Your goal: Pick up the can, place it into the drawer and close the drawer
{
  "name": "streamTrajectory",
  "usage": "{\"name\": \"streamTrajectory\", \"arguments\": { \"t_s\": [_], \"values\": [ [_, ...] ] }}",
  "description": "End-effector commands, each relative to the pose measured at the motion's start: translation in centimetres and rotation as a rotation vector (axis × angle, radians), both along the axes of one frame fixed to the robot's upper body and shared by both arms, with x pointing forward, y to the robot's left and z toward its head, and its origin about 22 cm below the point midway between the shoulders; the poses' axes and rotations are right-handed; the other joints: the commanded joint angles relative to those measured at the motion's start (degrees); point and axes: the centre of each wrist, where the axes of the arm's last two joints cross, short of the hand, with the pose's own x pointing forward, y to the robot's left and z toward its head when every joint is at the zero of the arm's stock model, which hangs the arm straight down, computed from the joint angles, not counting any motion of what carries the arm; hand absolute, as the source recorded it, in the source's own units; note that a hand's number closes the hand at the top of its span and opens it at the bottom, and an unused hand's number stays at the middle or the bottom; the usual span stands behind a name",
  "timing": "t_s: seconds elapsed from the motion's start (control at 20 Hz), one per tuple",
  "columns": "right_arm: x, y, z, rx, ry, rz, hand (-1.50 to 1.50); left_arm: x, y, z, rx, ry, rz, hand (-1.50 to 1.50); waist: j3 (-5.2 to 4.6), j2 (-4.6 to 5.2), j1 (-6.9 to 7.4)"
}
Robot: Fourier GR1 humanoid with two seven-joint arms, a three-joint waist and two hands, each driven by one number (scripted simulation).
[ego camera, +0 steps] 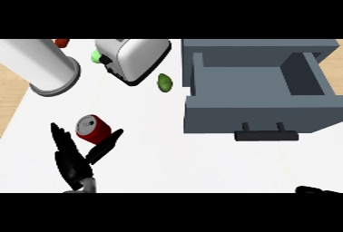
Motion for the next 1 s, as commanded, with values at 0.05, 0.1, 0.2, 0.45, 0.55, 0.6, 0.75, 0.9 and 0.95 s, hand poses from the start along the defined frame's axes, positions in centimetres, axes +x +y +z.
{"name": "streamTrajectory", "arguments": {
  "t_s": [0.05, 0.1, 0.2, 0.45, 0.55, 0.6, 0.75, 0.9, 0.95],
  "values": [
    [0.2, -1.3, 0.0, -0.01, 0.018, 0.013, -1.5, -0.5, -0.3, -4.0, -0.002, 0.021, 0.026, -1.5, -0.04, 0.05, -0.09],
    [-1.0, 1.2, 0.8, -0.011, -0.006, 0.016, -1.5, 0.7, 2.8, -2.5, -0.031, 0.013, 0.02, -1.5, 0.0, 0.01, 0.01],
    [-0.5, -1.1, 0.6, 0.003, -0.011, 0.001, -1.5, -1.3, 2.6, -3.5, -0.025, 0.024, 0.013, -1.5, 0.02, -0.02, 0.12],
    [-0.6, -1.0, -2.0, -0.011, 0.009, -0.001, -1.5, -0.6, 3.3, -6.8, -0.058, 0.01, 0.055, -1.5, 0.0, 0.04, -0.02],
    [-0.2, -2.0, -0.2, -0.019, -0.006, 0.004, -1.5, 0.1, 3.8, -6.8, -0.057, 0.02, 0.049, -1.5, 0.01, 0.02, 0.01],
    [-0.2, -2.1, -0.1, -0.037, 0.019, 0.005, -1.5, -0.2, 3.0, -8.0, -0.048, 0.011, 0.043, -1.5, 0.0, 0.04, -0.04],
    [-1.0, -1.7, 1.2, -0.009, -0.008, 0.01, -1.5, -0.3, 2.5, -7.7, -0.043, 0.026, 0.035, -1.5, 0.02, -0.02, 0.01],
    [0.3, -2.9, 1.8, -0.015, 0.01, -0.013, -1.5, 2.5, 5.3, -7.1, -0.065, 0.011, 0.021, -1.5, 0.0, 0.05, -0.01],
    [-1.1, -0.3, 0.4, -0.002, 0.002, 0.007, -1.5, 2.4, 5.7, -8.5, -0.053, -0.022, 0.035, -1.5, -0.03, 0.1, -0.27]
  ]
}}
